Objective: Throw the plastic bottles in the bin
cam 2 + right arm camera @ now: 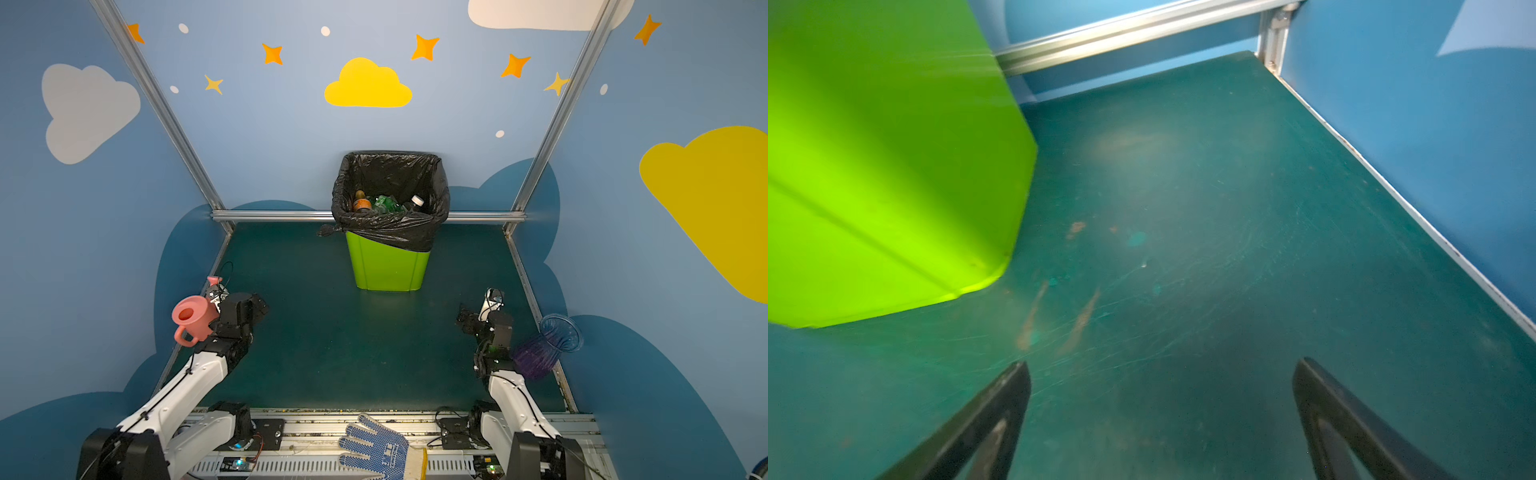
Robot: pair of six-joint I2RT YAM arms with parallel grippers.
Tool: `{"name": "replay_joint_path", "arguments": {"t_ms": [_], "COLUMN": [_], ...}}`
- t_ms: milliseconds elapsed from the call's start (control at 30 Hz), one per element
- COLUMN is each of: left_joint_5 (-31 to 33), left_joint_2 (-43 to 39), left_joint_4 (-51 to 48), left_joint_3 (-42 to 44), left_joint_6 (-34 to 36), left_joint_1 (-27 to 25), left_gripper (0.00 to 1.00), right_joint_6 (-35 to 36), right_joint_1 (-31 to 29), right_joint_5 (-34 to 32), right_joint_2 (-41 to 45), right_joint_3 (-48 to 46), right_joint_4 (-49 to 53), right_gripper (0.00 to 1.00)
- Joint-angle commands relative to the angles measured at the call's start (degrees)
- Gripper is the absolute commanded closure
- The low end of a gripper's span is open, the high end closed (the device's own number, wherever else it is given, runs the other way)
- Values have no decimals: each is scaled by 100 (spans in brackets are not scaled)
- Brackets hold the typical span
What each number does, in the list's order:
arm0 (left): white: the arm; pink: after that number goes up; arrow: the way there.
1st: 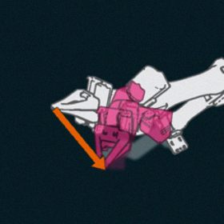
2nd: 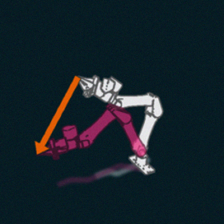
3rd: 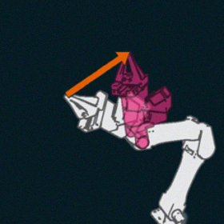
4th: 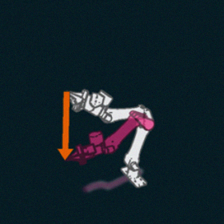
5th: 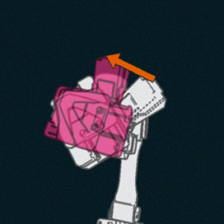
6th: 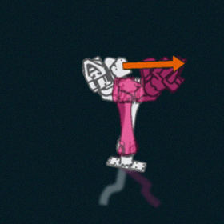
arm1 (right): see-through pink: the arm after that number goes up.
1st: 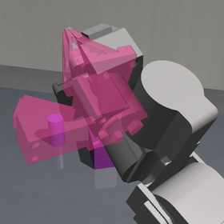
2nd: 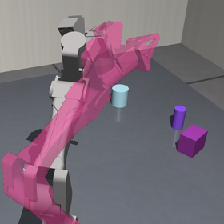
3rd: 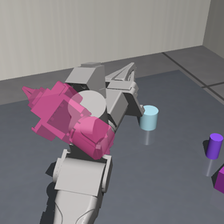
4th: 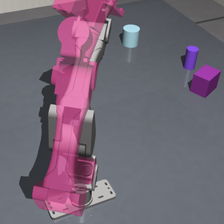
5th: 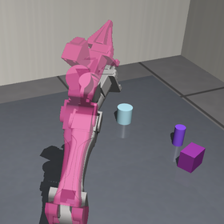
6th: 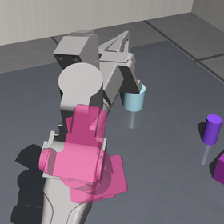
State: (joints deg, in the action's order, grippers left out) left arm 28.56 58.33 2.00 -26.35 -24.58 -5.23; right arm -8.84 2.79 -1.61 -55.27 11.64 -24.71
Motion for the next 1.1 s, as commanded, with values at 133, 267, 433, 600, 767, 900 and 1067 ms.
{"name": "replay_joint_path", "arguments": {"t_ms": [133, 267, 433, 600, 767, 900, 1067], "left_joint_5": [89, -25, -217, -476, -1074, -1287, -1515], "left_joint_2": [727, 1451, 2219, 2692, 2793, 2784, 2772], "left_joint_4": [2014, 2607, 3345, 3510, 3215, 3144, 3116], "left_joint_3": [123, 52, 78, -53, -256, -273, -283], "left_joint_6": [1415, 1967, 1926, 1946, 1926, 1869, 1818], "left_joint_1": [31, 31, 40, 71, 288, 399, 505], "left_gripper": [0, 0, 0, 0, 0, 0, 0], "right_joint_6": [174, 220, 516, 778, 901, 945, 944], "right_joint_1": [81, 75, 3, -160, -330, -340, -335], "right_joint_5": [-22, 278, 739, 916, 698, 697, 705], "right_joint_2": [-1264, -2168, -2610, -3181, -3202, -3105, -3119], "right_joint_3": [313, 792, 1077, 979, 1150, 1204, 1205], "right_joint_4": [-1704, -1893, -1783, -2537, -2198, -1952, -1963], "right_gripper": [2, 2, 2, 2, 2, 2, 2]}}
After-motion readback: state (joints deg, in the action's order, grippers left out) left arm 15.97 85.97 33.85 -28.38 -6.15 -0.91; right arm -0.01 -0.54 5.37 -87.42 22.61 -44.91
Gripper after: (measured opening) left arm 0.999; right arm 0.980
